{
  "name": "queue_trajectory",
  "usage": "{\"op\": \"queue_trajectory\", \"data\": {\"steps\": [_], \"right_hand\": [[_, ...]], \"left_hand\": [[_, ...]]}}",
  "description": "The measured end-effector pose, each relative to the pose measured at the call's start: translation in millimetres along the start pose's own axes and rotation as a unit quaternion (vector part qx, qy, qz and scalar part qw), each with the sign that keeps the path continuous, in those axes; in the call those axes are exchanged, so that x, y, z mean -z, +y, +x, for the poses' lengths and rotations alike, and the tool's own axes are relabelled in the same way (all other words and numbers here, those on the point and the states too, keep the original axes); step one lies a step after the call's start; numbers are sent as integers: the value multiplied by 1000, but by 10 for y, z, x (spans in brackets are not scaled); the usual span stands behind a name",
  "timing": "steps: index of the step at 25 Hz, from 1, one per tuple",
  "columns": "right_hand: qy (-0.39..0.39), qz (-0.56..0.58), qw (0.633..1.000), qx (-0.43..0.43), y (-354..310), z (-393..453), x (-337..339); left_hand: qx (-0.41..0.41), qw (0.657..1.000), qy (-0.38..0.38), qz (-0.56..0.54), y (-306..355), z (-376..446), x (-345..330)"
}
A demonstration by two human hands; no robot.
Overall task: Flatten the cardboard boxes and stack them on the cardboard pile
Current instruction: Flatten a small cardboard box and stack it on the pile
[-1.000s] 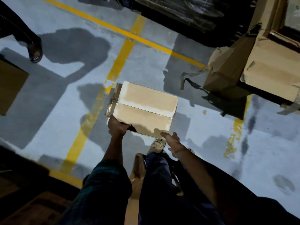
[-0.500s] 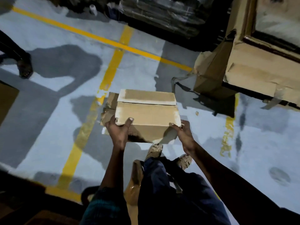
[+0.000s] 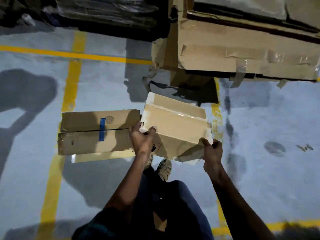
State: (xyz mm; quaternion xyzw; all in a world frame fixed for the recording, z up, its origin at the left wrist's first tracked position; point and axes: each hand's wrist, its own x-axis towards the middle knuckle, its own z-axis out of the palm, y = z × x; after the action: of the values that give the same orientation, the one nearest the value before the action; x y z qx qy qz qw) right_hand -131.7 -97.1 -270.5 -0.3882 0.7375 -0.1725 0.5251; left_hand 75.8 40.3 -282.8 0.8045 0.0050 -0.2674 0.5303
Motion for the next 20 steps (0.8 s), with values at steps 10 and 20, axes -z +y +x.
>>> {"op": "queue_trajectory", "data": {"steps": [10, 20], "right_hand": [[57, 136, 989, -11, 1415, 2331, -404], [-150, -134, 979, -35, 2399, 3373, -235]], "left_hand": [[-26, 991, -61, 115, -1666, 1169, -2070], [67, 990, -62, 111, -3386, 1400, -2462]]}}
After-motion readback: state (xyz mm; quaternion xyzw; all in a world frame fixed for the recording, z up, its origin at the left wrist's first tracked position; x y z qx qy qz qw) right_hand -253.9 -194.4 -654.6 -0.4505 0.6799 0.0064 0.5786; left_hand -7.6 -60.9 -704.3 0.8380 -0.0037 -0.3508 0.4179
